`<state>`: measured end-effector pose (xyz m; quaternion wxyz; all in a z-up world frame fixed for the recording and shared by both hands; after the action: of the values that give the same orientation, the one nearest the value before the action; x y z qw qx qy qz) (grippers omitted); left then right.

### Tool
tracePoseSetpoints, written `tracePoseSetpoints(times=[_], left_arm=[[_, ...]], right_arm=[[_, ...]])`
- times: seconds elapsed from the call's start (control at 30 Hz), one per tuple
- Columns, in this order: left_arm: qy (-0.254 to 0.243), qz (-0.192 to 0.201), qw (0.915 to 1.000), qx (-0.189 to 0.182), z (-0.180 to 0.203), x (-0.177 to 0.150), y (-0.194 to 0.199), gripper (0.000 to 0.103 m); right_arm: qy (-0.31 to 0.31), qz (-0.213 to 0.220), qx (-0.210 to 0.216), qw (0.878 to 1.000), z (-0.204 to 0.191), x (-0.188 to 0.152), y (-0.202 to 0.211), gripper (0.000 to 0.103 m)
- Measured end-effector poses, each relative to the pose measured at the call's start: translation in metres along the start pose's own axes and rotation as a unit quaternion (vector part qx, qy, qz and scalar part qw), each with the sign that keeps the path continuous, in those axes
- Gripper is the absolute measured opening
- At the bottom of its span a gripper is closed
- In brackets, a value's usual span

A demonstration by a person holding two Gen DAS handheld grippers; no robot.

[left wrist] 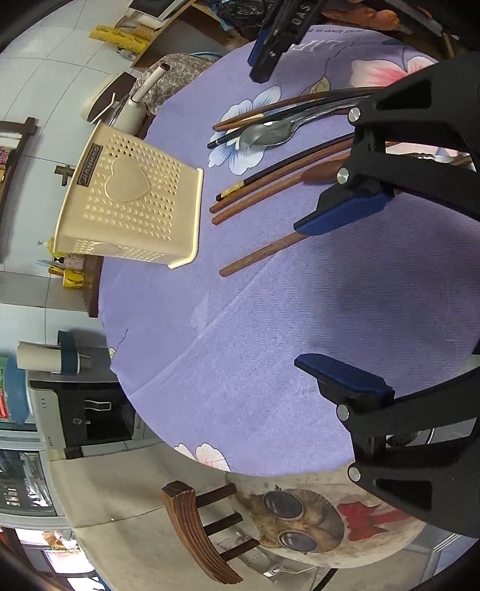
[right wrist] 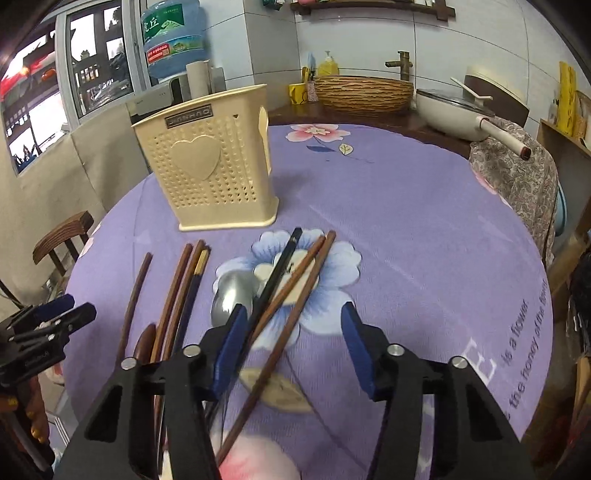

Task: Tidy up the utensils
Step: 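Move the left tool to a brown wooden chopstick while the right tool approaches a black chopstick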

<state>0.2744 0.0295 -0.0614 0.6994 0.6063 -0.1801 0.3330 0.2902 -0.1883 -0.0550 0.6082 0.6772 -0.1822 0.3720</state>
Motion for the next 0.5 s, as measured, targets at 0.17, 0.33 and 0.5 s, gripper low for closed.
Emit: tracePoseSetpoints(times=[0.17, 0.33, 0.5], left_arm=[[0.002, -0.015, 0.9999, 0.001, 0.004, 0.009, -0.014, 0.061], [0.008, -0.036, 0.9993, 0.002, 0.004, 0.015, -0.028, 0.052], [0.014, -0.038, 0.9992, 0.002, 0.006, 0.022, -0.035, 0.051]], right_arm=[[-0.025, -0.028, 0.032, 0.999, 0.000, 0.024, -0.033, 0.035], [-0.036, -0.049, 0.033, 0.998, 0.002, 0.038, -0.059, 0.027], [-0.047, -0.064, 0.024, 0.997, 0.006, 0.044, -0.075, 0.026]])
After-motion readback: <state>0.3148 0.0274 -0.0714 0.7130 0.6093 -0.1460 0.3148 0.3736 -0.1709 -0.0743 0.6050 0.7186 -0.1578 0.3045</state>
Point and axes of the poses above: each gripper's, at about its wrist camera, not at the fingertips, and y roughly against the way its jaws point, z to its right, x to its top, the point moved 3 cm from there along -y, roughly the way its jaws point, and after that the axes turned 9 degrees about y, right-handed, at the moved point
